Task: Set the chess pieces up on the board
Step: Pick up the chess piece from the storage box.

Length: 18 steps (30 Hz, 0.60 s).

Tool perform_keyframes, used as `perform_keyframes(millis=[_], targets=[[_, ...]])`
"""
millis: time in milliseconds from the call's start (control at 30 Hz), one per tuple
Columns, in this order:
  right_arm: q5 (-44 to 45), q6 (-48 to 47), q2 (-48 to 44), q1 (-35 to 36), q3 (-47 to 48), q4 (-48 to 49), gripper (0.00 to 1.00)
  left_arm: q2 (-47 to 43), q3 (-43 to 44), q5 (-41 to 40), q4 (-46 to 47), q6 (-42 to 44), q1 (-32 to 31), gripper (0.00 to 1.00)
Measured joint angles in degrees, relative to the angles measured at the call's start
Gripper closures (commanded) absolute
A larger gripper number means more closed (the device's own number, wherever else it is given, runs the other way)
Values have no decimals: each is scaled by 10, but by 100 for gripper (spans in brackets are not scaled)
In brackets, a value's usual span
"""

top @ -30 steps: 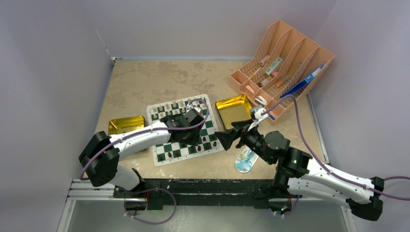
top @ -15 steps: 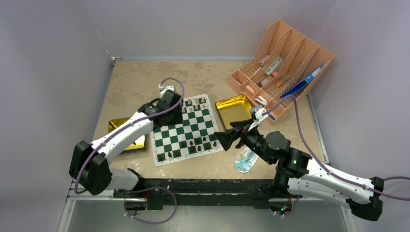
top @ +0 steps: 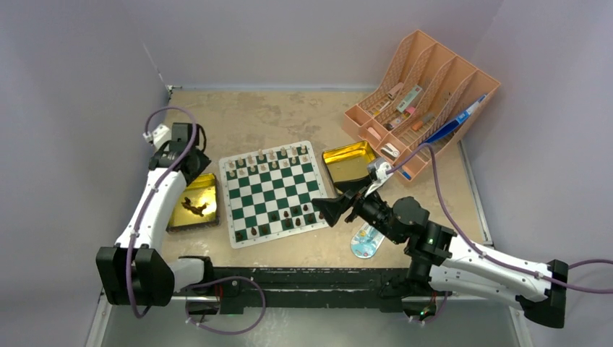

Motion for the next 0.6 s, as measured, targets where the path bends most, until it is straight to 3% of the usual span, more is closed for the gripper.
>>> perform_keyframes(millis=[300,600], targets=[[-23,-19,39,0,-19,42,1,13,-21,-14,-51,-111,108,56],[-25,-28,54,0,-31,79,1,78,-58,-12,-24,-110,162,68]])
